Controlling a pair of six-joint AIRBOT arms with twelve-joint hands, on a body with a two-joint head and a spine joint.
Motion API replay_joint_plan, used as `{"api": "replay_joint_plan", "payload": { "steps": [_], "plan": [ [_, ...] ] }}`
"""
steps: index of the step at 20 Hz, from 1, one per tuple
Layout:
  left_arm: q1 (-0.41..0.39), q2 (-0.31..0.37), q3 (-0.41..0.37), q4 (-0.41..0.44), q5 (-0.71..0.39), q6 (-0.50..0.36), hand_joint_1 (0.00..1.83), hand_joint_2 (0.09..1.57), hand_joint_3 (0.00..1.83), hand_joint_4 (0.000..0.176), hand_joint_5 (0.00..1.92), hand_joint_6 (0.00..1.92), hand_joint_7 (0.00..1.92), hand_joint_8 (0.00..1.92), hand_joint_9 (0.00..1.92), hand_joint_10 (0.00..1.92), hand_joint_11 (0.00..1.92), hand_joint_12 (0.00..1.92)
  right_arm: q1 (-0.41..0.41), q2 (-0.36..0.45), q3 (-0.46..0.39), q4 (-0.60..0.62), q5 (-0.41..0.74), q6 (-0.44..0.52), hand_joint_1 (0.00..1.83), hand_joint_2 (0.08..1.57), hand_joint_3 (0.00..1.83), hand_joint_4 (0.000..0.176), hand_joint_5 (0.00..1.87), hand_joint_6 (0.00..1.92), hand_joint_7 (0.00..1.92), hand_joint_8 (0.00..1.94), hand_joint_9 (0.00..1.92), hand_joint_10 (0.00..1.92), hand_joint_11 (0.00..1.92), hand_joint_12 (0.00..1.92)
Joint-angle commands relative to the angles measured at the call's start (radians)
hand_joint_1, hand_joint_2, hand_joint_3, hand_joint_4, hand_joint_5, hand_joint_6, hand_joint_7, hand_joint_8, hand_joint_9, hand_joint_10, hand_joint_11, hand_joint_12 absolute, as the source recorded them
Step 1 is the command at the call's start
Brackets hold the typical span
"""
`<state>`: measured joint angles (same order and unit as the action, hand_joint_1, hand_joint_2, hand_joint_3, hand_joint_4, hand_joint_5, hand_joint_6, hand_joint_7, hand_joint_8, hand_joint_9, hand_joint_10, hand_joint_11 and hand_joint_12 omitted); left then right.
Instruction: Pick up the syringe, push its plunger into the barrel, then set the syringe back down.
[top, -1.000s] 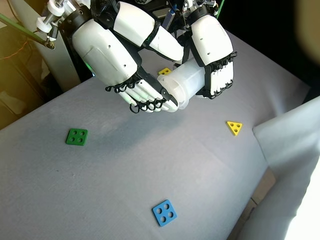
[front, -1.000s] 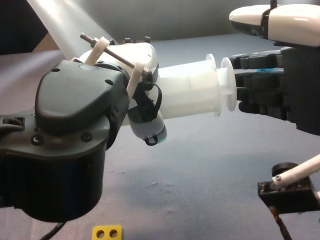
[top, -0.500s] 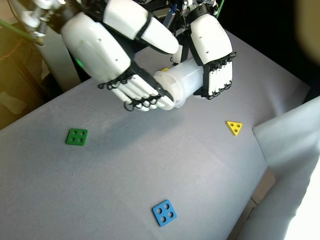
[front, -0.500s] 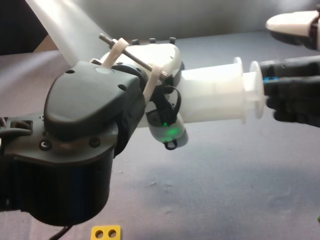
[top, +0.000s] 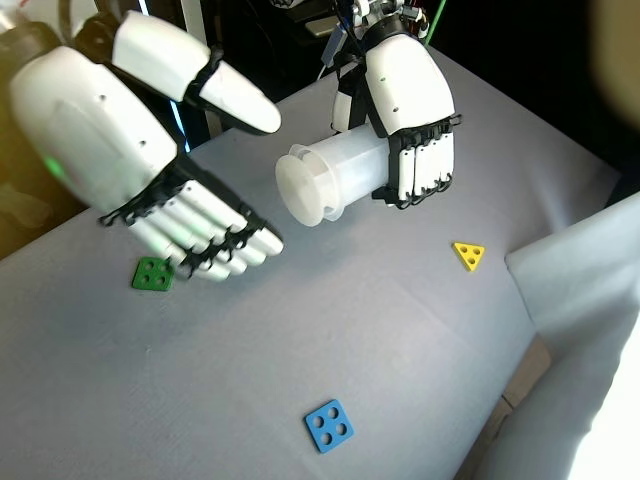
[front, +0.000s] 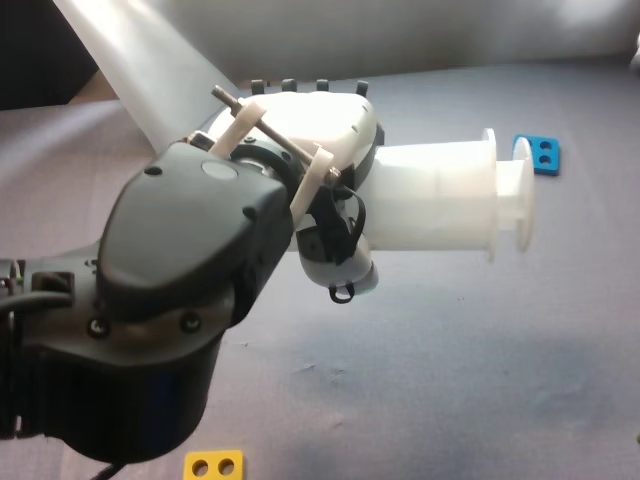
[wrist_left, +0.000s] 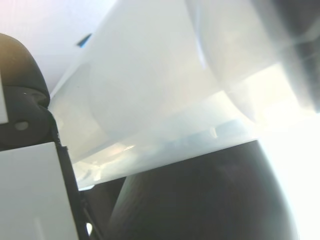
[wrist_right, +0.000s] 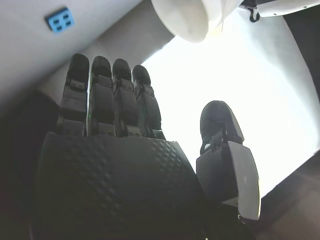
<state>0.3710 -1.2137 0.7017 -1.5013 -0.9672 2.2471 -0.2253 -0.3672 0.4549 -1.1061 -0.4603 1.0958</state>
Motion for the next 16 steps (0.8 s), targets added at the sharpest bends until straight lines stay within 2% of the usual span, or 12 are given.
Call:
{"api": "replay_joint_plan", "payload": {
  "steps": [1,5,8,11,12,14,16],
  "plan": [
    [0.001,-0.001,0.003,0.107,-0.01,-0.006,1.31,1.3,0.0,0.0,0.66,1.33,0.58,1.69,0.59,1.64,0.46,1.34,0.0,0.002,0.009,-0.021,0.121,-0.034,0.0,1.23,0.0,0.0,0.27,0.01,0.23,0.0,0.17,0.01,0.0,0.37],
    [0.054,-0.007,0.005,0.185,0.021,-0.031,1.31,1.3,0.0,0.0,0.64,1.36,0.57,1.7,0.57,1.65,0.44,1.37,-0.015,0.022,0.078,-0.021,0.22,-0.303,0.0,1.23,0.0,0.0,0.26,0.0,0.23,0.0,0.17,0.01,0.0,0.37],
    [0.107,-0.017,0.005,0.254,0.034,-0.068,1.31,1.31,0.0,0.0,0.64,1.37,0.57,1.71,0.57,1.66,0.45,1.37,0.0,0.057,0.114,-0.021,0.23,-0.353,0.0,1.23,0.0,0.0,0.26,0.0,0.23,0.0,0.17,0.0,0.0,0.35],
    [0.15,-0.03,0.006,0.293,0.036,-0.078,1.31,1.29,0.0,0.0,0.65,1.37,0.6,1.65,0.59,1.63,0.45,1.35,0.019,0.08,0.136,-0.021,0.376,-0.608,0.0,1.23,0.0,0.0,0.26,0.0,0.23,0.0,0.18,0.01,0.0,0.35],
    [0.165,-0.036,0.008,0.314,0.037,-0.082,1.31,1.3,0.0,0.0,0.63,1.37,0.58,1.68,0.58,1.66,0.45,1.36,0.018,0.08,0.142,-0.021,0.429,-0.701,0.0,1.23,0.0,0.0,0.27,0.0,0.24,0.0,0.18,0.0,0.0,0.33],
    [0.192,-0.046,0.012,0.357,0.038,-0.111,1.32,1.29,0.0,0.0,0.64,1.35,0.6,1.66,0.6,1.63,0.48,1.34,0.018,0.079,0.146,-0.021,0.489,-0.762,0.0,1.23,0.0,0.0,0.28,0.01,0.25,0.0,0.18,0.0,0.0,0.33],
    [0.234,-0.057,0.016,0.421,0.039,-0.174,1.32,1.29,0.0,0.0,0.63,1.38,0.62,1.63,0.61,1.63,0.48,1.34,0.019,0.08,0.158,-0.021,0.604,-0.768,0.0,1.23,0.0,0.0,0.27,0.0,0.23,0.0,0.17,0.0,0.0,0.29]
  ]
}}
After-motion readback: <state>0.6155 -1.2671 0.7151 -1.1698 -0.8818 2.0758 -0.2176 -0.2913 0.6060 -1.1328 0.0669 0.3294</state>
